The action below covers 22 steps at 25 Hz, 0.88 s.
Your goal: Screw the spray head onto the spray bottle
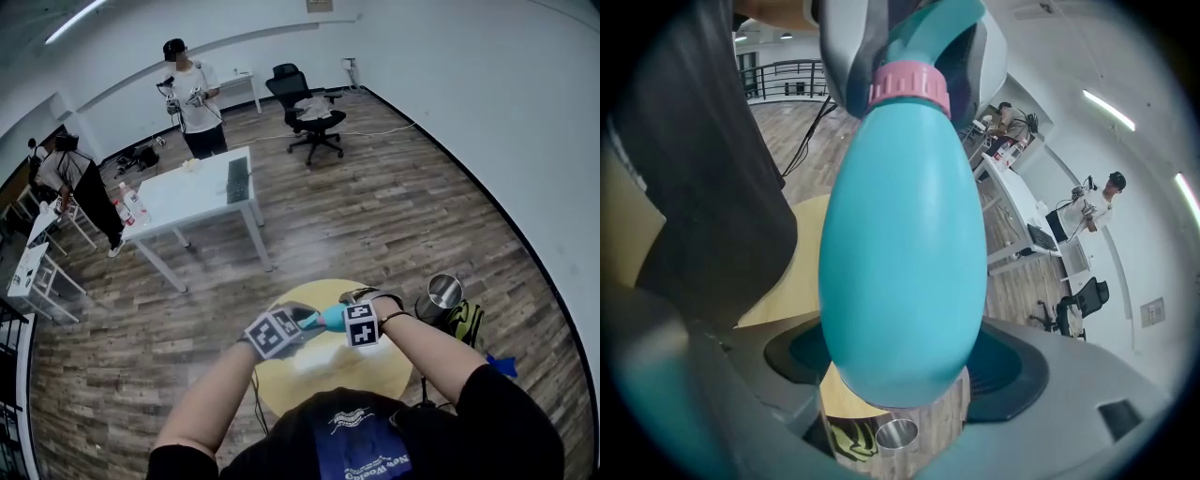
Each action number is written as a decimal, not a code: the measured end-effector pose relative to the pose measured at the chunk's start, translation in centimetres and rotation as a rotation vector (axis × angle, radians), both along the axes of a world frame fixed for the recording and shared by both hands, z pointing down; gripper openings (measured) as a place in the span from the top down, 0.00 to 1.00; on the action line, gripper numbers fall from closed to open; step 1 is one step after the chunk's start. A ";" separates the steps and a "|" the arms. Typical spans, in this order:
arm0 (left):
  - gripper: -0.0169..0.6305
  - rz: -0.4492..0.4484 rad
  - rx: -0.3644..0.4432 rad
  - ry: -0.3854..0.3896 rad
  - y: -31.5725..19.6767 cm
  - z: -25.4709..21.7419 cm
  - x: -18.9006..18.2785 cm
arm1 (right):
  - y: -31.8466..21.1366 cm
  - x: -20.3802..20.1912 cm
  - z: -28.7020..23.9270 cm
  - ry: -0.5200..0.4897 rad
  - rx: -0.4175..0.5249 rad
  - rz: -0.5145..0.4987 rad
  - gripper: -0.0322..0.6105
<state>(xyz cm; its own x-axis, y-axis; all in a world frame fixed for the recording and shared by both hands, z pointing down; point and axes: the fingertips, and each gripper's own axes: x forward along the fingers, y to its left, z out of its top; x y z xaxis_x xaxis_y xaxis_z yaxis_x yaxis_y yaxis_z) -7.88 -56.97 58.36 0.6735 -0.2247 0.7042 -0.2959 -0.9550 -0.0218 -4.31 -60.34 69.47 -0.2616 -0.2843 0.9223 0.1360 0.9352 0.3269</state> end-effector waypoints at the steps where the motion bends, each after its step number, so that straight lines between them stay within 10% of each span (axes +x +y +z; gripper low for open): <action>1: 0.72 0.057 0.076 -0.057 0.3 0.2 0.1 | 0.1 0.0 0.2 -0.001 -0.007 -0.004 0.27; 8: 0.73 0.525 0.632 -0.518 2.1 3.8 -1.0 | 1.1 0.0 0.6 -0.005 -0.051 -0.032 0.27; 12: 0.72 0.584 0.846 -0.559 2.7 1.5 -0.4 | 1.2 -0.2 0.3 -0.037 -0.059 -0.017 0.27; 17: 0.45 0.299 0.669 -0.316 1.2 0.0 -1.2 | 1.0 -0.3 0.2 -0.075 -0.069 0.020 0.26; 22: 0.36 -0.166 0.349 0.109 -1.3 -5.7 -4.1 | 0.0 0.8 0.1 -0.083 -0.056 0.069 0.26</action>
